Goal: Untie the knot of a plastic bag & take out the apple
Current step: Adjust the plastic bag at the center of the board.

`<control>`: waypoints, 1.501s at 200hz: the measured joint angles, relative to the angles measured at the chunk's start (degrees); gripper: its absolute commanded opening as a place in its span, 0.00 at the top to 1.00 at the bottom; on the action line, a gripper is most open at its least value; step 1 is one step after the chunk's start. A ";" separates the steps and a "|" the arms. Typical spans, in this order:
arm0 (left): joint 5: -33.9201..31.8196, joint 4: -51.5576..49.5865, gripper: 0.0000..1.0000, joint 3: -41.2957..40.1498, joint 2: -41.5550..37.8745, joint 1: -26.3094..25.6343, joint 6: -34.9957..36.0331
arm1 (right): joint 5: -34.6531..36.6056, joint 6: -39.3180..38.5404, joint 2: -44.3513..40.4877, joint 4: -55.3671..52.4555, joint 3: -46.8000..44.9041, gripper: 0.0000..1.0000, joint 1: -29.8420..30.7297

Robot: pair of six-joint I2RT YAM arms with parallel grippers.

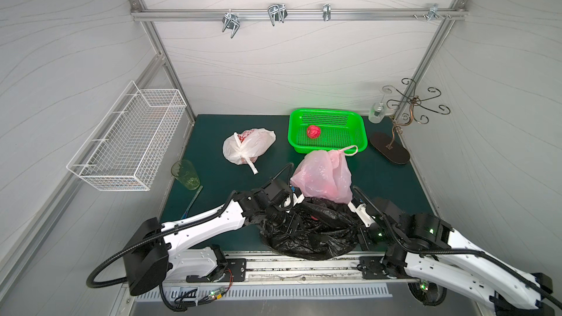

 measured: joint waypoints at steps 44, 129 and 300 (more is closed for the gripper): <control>-4.72 3.08 0.49 1.31 8.81 -1.22 -0.35 | 5.95 4.85 -0.68 -3.45 0.17 1.00 0.17; -10.36 8.33 0.38 12.50 19.93 -2.73 2.80 | 7.08 6.40 -1.75 -4.11 0.00 1.00 0.17; -22.27 -16.17 0.37 26.40 17.31 -6.84 8.24 | 7.08 5.73 -2.01 -3.41 0.00 1.00 0.17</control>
